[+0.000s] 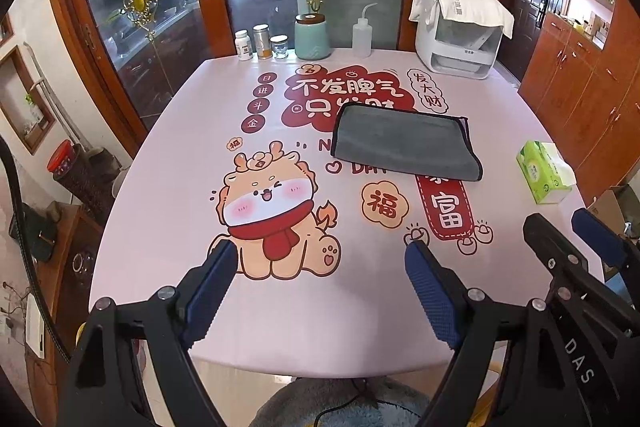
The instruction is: Fold towel
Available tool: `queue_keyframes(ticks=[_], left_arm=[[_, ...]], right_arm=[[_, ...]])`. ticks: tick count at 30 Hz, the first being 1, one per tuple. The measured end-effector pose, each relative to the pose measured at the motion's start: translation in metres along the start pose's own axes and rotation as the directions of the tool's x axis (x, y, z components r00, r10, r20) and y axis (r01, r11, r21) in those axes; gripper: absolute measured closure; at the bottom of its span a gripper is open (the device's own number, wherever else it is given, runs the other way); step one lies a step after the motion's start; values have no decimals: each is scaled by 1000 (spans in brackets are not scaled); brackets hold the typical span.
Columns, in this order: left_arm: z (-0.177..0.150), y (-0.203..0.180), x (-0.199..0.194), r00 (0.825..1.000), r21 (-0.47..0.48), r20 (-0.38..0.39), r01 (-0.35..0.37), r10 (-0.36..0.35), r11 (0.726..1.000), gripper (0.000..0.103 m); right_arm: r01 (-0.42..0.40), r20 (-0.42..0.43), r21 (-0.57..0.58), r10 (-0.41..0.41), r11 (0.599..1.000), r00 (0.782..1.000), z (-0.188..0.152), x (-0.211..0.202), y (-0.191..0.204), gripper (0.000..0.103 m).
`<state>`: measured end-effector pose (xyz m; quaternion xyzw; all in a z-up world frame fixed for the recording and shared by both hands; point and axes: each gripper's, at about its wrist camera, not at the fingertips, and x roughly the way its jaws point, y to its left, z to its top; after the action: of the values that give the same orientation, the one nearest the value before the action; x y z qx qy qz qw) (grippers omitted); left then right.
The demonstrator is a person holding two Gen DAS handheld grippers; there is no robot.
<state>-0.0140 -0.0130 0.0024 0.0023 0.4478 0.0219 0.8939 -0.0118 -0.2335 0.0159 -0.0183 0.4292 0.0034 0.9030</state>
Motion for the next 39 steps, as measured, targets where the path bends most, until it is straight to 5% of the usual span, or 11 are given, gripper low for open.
queue_keyframes(ticks=[39], left_arm=[[1, 1, 4, 1000, 5, -7, -8, 8, 1000, 18]], right_arm=[[8, -14, -7, -8, 1000, 1000, 3, 10, 1, 49]])
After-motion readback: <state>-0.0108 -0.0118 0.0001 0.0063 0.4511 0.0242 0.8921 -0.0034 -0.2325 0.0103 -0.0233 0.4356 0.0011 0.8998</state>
